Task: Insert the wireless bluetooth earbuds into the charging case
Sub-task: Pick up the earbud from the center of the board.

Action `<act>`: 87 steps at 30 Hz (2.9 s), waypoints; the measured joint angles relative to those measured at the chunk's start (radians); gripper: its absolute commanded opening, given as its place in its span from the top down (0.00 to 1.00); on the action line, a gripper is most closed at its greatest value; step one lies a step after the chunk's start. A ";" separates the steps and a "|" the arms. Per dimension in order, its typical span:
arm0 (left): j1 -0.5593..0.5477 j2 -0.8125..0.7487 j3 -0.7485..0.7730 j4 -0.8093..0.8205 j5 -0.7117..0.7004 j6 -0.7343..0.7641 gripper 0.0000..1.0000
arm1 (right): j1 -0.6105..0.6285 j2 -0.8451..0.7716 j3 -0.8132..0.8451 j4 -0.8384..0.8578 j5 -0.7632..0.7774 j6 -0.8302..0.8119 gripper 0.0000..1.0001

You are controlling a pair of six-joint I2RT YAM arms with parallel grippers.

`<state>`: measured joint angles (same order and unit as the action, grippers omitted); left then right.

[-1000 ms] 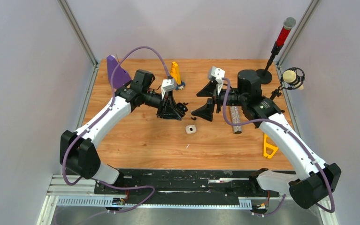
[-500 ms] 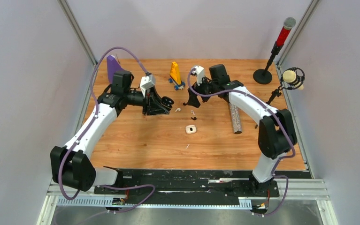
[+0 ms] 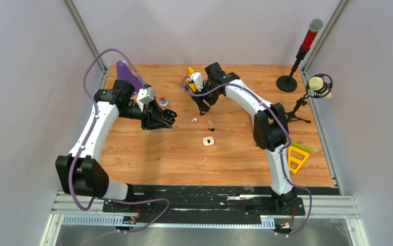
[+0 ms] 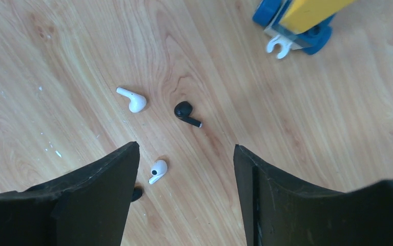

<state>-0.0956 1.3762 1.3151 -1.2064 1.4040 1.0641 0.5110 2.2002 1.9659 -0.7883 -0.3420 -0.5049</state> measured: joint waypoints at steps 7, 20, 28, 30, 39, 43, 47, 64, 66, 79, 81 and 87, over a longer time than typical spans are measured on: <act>0.004 0.127 0.053 -0.261 0.001 0.301 0.94 | 0.045 0.101 0.059 -0.122 0.076 -0.046 0.37; 0.057 0.207 0.104 -0.353 0.074 0.449 0.95 | 0.089 0.170 0.196 -0.156 0.196 -0.055 0.35; 0.077 0.291 0.265 -0.342 0.038 0.334 0.93 | 0.088 0.170 0.190 -0.154 0.264 -0.040 0.30; 0.075 0.279 0.256 -0.253 -0.008 0.175 0.94 | 0.088 0.169 0.187 -0.154 0.289 -0.034 0.29; 0.061 -0.099 -0.221 0.721 -0.272 -0.622 0.92 | 0.066 0.167 0.217 -0.166 0.384 0.025 0.26; 0.061 -0.166 -0.330 1.055 -0.268 -0.844 0.92 | 0.046 0.167 0.265 -0.174 0.395 0.056 0.26; 0.061 -0.185 -0.441 1.310 -0.252 -1.025 0.91 | 0.033 0.167 0.278 -0.180 0.385 0.079 0.27; 0.056 -0.144 -0.187 0.607 0.001 -0.395 0.87 | 0.122 0.298 0.341 -0.199 0.294 0.112 0.41; 0.055 -0.104 -0.141 0.432 0.009 -0.228 0.87 | 0.124 0.306 0.340 -0.208 0.283 0.113 0.42; 0.050 0.003 -0.113 0.048 0.011 0.113 0.88 | 0.103 0.306 0.339 -0.205 0.269 0.140 0.40; 0.050 -0.009 -0.121 0.086 0.010 0.081 0.88 | 0.092 0.303 0.332 -0.184 0.256 0.154 0.40; 0.026 -0.157 -0.298 0.482 -0.055 -0.255 0.88 | 0.054 0.230 0.223 -0.083 0.266 0.166 0.39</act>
<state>-0.0700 1.2194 1.0172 -0.7246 1.3495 0.8093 0.5648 2.4302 2.1891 -0.8715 -0.0761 -0.3386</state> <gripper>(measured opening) 0.363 0.612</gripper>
